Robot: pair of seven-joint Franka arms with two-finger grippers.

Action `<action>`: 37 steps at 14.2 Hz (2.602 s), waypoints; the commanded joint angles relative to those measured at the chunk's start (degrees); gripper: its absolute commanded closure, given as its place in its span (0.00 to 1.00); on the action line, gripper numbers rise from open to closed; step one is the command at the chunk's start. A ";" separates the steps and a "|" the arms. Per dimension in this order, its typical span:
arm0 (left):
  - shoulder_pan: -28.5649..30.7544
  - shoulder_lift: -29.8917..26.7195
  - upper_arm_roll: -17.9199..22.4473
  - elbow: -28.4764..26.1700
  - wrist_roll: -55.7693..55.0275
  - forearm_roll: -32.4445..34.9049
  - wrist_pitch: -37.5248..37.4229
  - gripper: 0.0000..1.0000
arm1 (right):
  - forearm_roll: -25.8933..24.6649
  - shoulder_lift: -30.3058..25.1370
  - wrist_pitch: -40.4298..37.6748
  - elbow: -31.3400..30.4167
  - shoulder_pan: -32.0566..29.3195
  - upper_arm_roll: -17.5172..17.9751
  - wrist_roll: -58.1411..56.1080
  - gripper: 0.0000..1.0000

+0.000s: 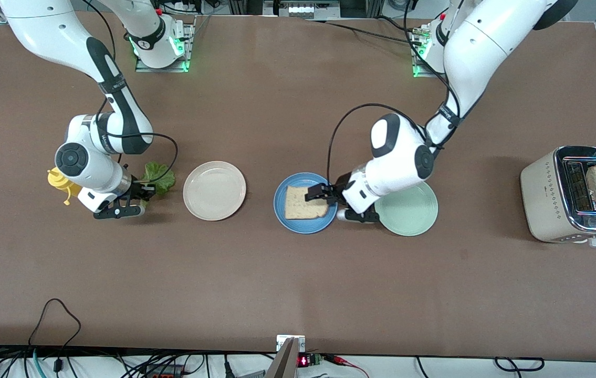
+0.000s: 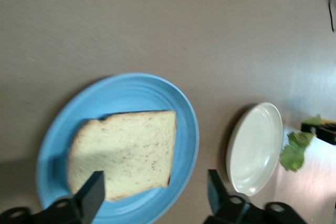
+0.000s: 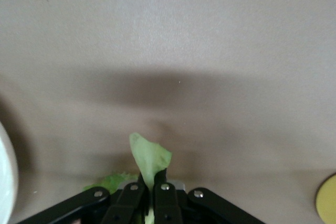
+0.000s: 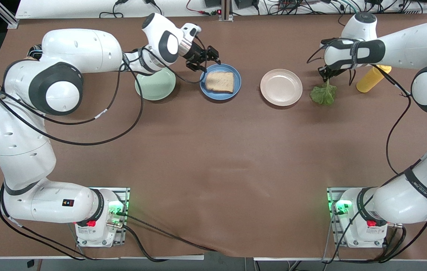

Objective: Make sandwich in blue plate with both arms
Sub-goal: 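Carry the lettuce onto the bread while the left gripper returns to the toaster, then release the lettuce on the bread and lift the right gripper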

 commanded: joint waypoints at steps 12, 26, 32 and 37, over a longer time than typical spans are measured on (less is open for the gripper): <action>20.95 -18.73 1.26 -0.09 0.76 24.31 -29.28 0.00 | 14.33 3.34 -19.11 21.86 14.07 4.42 46.30 1.00; 7.34 -26.01 27.51 20.58 1.11 28.31 -54.17 0.00 | 23.03 19.17 2.33 32.86 26.39 4.51 76.77 1.00; 3.99 -32.17 29.92 15.32 3.48 28.74 -60.43 0.00 | 23.03 20.67 2.33 33.04 27.01 4.51 76.86 0.48; 3.90 -37.01 29.83 8.28 4.90 29.09 -57.43 0.00 | 22.94 20.06 0.67 33.13 26.13 4.42 76.51 0.00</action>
